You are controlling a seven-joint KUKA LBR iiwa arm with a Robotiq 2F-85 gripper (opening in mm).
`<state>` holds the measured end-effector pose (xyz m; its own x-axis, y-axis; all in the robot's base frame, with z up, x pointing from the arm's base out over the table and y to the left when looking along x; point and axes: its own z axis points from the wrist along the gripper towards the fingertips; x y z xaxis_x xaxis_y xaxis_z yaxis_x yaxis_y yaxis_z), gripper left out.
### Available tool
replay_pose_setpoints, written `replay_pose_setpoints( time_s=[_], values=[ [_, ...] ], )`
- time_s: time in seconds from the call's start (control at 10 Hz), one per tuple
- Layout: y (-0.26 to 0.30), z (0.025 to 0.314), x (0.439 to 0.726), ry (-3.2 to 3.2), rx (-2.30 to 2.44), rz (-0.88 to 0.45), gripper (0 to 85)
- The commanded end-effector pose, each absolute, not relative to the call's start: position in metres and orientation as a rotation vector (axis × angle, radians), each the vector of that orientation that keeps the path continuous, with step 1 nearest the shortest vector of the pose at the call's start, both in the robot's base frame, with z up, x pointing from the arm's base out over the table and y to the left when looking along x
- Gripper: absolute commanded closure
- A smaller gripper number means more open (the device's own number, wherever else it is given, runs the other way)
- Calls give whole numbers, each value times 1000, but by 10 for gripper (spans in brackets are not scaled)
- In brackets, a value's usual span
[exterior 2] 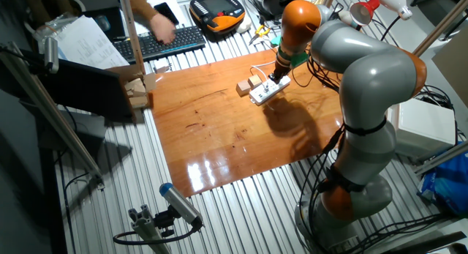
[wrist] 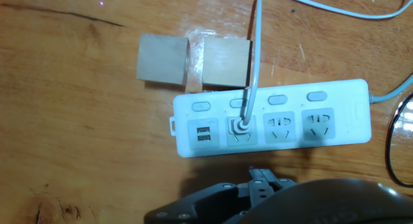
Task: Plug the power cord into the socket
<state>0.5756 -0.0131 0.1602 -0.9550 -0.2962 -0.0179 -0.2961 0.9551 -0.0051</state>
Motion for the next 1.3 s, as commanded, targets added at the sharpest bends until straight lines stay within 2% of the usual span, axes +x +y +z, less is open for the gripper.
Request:
replay_pose_setpoints(
  time_s=[0.0, 1.2],
  values=[
    [-13, 160, 575, 3090, -471, -1, 850],
    [-6, 165, 571, 3112, -467, -9, 850]
  ],
)
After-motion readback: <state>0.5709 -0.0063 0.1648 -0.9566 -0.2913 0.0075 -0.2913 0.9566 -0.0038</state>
